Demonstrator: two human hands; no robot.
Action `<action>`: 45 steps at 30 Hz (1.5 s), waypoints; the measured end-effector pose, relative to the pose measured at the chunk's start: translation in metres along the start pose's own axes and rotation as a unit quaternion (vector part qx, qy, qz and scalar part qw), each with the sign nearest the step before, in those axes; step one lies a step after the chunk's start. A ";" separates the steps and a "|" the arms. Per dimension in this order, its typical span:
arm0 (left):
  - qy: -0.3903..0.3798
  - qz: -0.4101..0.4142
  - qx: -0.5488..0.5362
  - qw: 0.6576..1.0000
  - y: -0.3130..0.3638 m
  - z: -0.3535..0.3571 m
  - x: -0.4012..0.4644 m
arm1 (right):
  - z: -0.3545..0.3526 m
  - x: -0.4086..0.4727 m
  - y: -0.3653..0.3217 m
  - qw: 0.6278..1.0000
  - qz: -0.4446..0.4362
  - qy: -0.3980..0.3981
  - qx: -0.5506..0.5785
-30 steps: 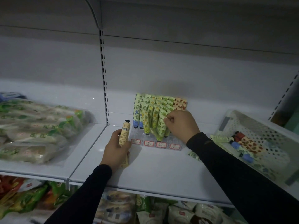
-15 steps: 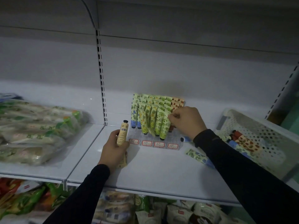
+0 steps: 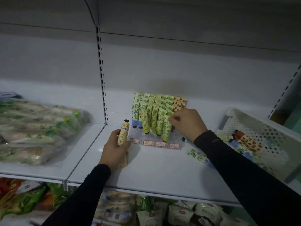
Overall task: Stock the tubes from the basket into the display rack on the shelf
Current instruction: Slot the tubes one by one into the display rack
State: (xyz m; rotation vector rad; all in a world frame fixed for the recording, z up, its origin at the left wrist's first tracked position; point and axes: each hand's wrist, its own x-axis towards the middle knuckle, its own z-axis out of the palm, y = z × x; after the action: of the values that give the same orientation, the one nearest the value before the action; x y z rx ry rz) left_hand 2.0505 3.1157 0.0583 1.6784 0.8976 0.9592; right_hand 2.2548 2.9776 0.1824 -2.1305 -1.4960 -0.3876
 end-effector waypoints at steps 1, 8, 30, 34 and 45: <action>0.001 -0.001 0.001 1.000 -0.001 0.000 0.001 | 0.000 0.000 0.000 1.000 0.000 0.003 0.004; 0.002 0.002 0.000 1.000 0.002 0.000 -0.002 | 0.000 0.006 0.000 1.000 0.021 -0.005 -0.004; 0.001 0.003 0.003 1.000 0.001 0.000 -0.001 | 0.005 0.013 0.003 0.998 0.048 -0.025 -0.016; 0.001 0.005 0.009 1.000 0.002 0.000 -0.001 | 0.002 0.011 0.004 0.999 0.040 -0.033 -0.012; -0.003 -0.002 0.005 1.000 0.003 -0.001 -0.002 | 0.000 0.007 0.002 0.998 0.064 -0.007 0.002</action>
State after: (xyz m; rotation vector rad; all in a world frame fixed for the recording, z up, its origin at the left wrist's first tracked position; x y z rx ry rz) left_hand 2.0494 3.1136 0.0614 1.6871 0.9027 0.9473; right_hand 2.2590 2.9824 0.1856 -2.2160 -1.3586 -0.3255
